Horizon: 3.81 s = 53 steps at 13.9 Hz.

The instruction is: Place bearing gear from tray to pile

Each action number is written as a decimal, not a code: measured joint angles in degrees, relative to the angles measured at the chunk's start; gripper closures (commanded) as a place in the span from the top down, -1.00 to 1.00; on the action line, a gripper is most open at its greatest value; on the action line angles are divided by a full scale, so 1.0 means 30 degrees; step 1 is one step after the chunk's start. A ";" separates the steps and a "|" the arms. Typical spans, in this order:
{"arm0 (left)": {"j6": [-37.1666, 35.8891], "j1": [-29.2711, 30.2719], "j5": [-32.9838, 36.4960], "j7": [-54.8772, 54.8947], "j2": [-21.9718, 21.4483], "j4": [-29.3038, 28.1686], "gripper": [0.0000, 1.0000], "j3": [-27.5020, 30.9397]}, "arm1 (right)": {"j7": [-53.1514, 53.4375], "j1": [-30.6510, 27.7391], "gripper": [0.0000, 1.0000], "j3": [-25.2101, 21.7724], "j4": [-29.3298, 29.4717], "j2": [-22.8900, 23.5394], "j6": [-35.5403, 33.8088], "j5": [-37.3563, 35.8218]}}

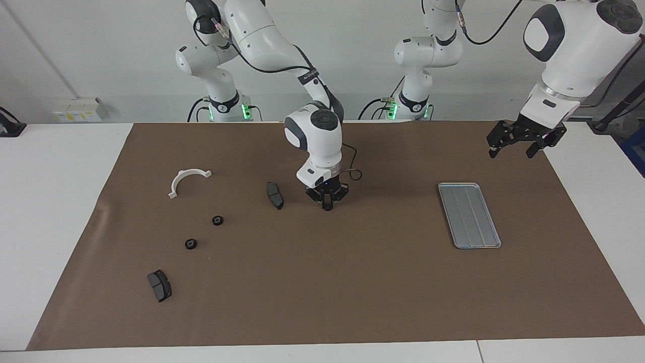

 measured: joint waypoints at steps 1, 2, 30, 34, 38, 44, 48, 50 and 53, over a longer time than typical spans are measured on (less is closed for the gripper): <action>0.0000 0.0000 0.0000 0.0000 -0.0002 -0.0002 1.00 0.0004 | 0.0000 0.0000 -1.00 0.0001 0.0001 -0.0002 0.0000 0.0000; 0.0000 0.0001 0.0000 0.0000 -0.0003 -0.0004 1.00 0.0007 | 0.0000 0.0000 -1.00 0.0000 0.0004 -0.0007 -0.0001 0.0001; 0.0024 0.0018 0.0000 -0.1450 -0.0061 -0.0044 1.00 0.0060 | -1.0130 -1.0355 0.99 -0.0387 0.0403 0.0401 0.1956 0.0064; 0.0024 0.0018 0.0000 -0.1459 -0.0064 -0.0046 1.00 0.0066 | -1.0130 -1.0355 1.00 -0.0379 0.0537 0.0561 0.2273 0.0076; 0.0024 0.0018 0.0000 -0.1460 -0.0067 -0.0047 1.00 0.0065 | -1.0130 -1.0364 1.00 -0.0404 0.1107 -0.0155 0.1557 0.0079; 0.0024 0.0018 0.0000 -0.1464 -0.0072 -0.0051 1.00 0.0066 | -1.0131 -1.0501 1.00 -0.0637 0.2264 -0.3395 -0.4264 0.0056; 0.0024 0.0018 0.0000 -0.1467 -0.0074 -0.0054 1.00 0.0066 | -1.1003 -1.0774 1.00 -0.1007 0.2907 -0.5852 -0.8193 0.0040; 0.0024 0.0018 0.0000 -0.1469 -0.0077 -0.0055 1.00 0.0067 | -1.1743 -1.1015 1.00 -0.1043 0.2935 -0.7231 -1.0321 0.0048; 0.0024 0.0018 0.0000 -0.1470 -0.0079 -0.0055 1.00 0.0068 | -1.2143 -1.1244 1.00 -0.1054 0.2939 -0.8829 -1.2976 0.0058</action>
